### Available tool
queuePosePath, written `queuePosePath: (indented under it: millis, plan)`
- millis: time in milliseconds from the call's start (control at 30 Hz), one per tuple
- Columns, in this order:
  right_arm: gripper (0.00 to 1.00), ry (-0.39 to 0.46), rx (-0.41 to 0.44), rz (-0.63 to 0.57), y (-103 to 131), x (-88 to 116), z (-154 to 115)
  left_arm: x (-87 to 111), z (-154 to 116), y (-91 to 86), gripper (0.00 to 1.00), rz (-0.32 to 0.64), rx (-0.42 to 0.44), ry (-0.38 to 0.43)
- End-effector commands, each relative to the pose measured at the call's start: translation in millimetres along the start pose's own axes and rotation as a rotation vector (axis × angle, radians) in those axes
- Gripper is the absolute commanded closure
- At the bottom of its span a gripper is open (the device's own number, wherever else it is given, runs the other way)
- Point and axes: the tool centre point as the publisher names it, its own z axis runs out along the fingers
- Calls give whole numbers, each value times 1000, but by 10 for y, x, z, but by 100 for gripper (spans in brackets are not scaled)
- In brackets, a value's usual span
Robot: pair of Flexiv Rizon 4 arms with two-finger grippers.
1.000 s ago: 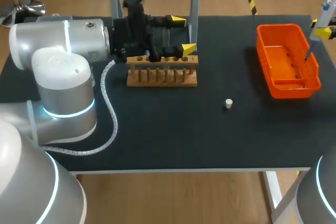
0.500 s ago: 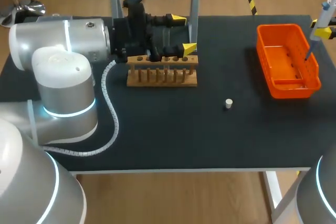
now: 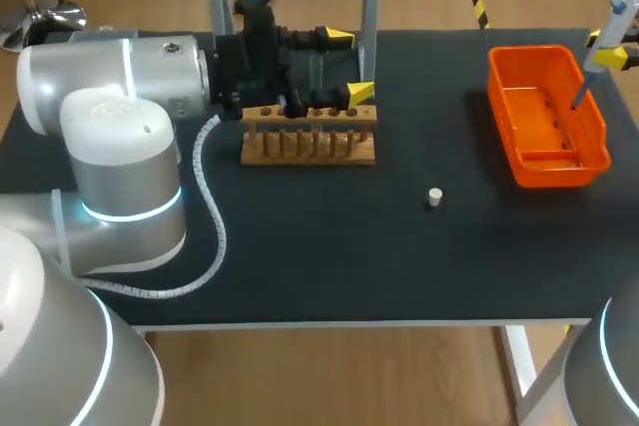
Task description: Invert the test tube, pick up the pipette, mount the tip to pipette, aspirate from beaker and dispense into the tube, eject the tip, return the pipette, and cap with the stopper.
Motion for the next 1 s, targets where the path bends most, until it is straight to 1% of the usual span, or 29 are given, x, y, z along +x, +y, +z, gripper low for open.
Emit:
queuePosePath:
  millis: [33,67,133,333,400,500,733,1000]
  plan:
    - [100,-16,24,-10,127,74,470,7,5,16,0,2,5,-4]
    - [100,-15,42,-20,134,72,564,7,5,16,0,2,5,-4]
    - [100,8,42,-29,160,74,746,7,5,16,0,2,5,-4]
    - [100,30,57,-31,174,115,1205,7,5,16,0,2,5,-4]
    - [100,28,75,-44,141,121,1345,7,5,16,0,2,5,-4]
    - [100,48,74,-43,71,121,1544,7,5,16,0,2,5,-4]
    - [100,78,72,-37,-24,49,1963,7,5,16,0,2,5,-4]
    - [100,86,58,-20,-36,-27,2346,7,5,16,0,2,5,-4]
